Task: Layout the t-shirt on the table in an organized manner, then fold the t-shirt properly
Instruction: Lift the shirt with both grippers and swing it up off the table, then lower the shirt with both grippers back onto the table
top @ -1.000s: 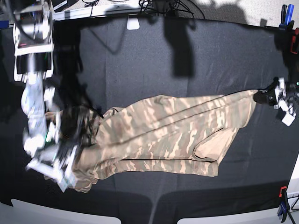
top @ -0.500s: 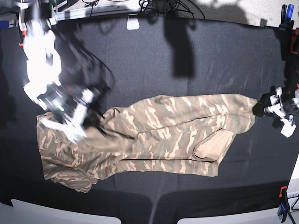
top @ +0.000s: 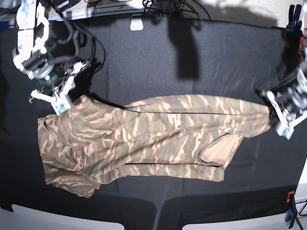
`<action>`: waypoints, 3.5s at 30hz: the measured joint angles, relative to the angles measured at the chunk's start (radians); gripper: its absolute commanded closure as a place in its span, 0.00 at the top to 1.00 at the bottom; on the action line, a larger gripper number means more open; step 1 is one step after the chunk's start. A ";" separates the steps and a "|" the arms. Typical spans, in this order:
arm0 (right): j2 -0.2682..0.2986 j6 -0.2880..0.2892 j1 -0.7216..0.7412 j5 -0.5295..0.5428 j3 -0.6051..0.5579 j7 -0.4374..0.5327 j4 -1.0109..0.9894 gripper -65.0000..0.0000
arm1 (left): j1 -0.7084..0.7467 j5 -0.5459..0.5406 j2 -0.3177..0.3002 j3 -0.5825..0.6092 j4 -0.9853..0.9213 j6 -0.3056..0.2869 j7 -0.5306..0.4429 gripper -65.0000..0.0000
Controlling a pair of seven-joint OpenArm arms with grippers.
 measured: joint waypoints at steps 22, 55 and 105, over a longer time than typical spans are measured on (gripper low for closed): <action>0.005 0.068 -0.041 0.043 0.213 -0.003 0.007 0.00 | 0.312 0.312 -0.010 -0.001 0.384 0.145 0.031 0.00; -0.057 -0.007 1.271 0.106 -0.190 -0.210 -0.850 0.00 | -0.706 -0.011 0.193 0.004 -0.309 -0.012 -0.028 0.00; -0.176 0.112 1.592 0.457 -0.095 -0.280 -0.904 0.00 | -1.320 -0.272 0.069 0.216 -0.505 0.019 0.124 0.00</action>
